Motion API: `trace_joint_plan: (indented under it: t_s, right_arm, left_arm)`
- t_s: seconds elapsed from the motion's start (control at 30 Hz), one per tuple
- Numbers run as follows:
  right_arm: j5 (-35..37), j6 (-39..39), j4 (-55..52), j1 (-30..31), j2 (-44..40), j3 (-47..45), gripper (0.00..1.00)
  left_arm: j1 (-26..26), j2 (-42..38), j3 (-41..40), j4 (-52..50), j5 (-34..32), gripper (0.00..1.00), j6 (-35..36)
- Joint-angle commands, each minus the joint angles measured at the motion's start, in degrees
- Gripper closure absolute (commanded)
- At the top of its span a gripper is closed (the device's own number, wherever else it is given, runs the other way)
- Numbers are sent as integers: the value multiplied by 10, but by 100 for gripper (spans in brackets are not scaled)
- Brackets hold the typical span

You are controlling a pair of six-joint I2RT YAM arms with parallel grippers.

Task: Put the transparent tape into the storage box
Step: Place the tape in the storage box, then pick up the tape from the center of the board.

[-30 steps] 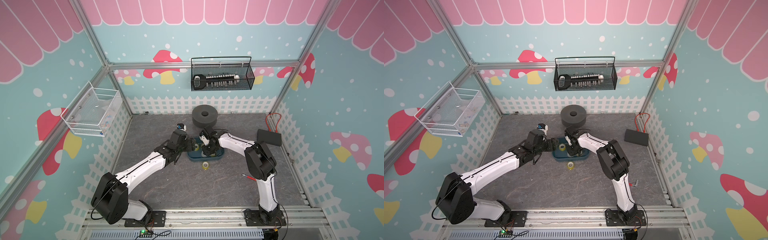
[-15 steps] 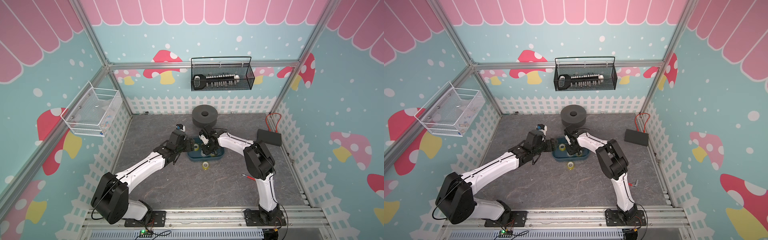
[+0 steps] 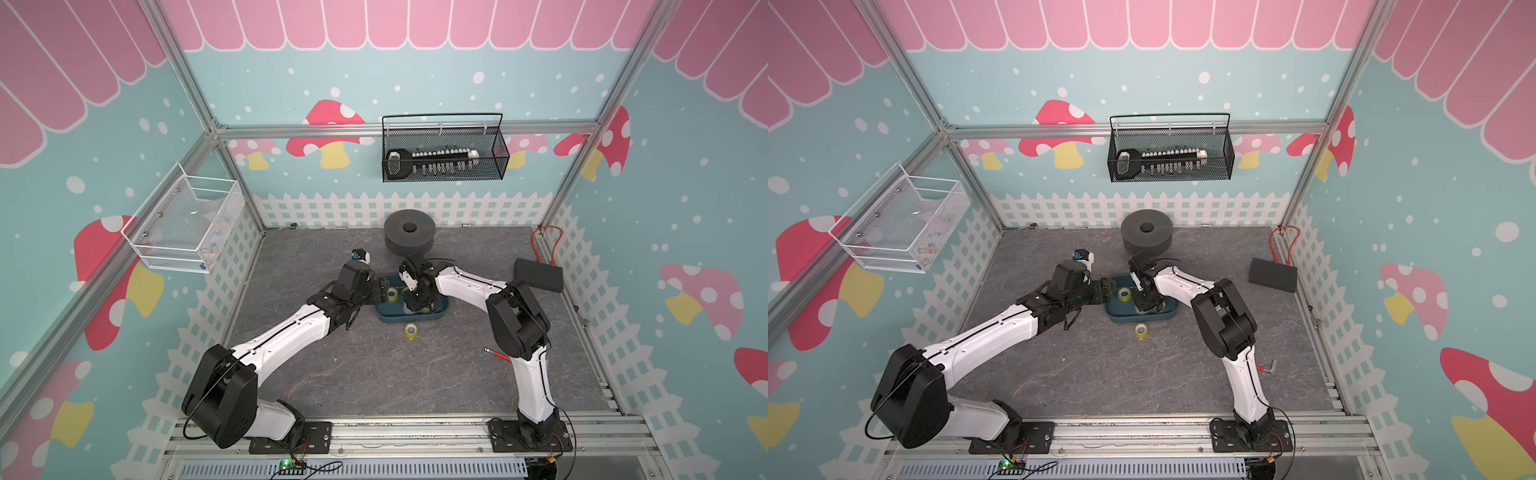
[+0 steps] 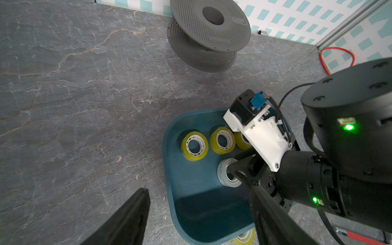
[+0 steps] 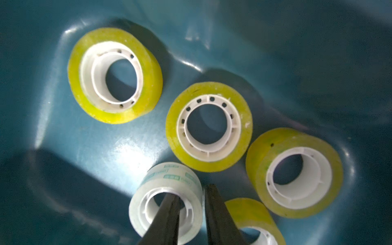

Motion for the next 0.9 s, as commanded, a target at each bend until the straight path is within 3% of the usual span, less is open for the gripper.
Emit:
trace_joint_plan:
  t_s: [0.0,0.67,0.87]
  right_arm:
    - [11,1,-22,5,-1,-1,69]
    - [26,-9,-67,5,-38,102,64]
    - [47,-3,-76,5,-84,121,63]
  left_arm:
    - [4,-8,-7,13,4,22,9]
    - [1,-65,-46,12,20,20,6]
    - [-51,-110,-91,6,15,20,-6]
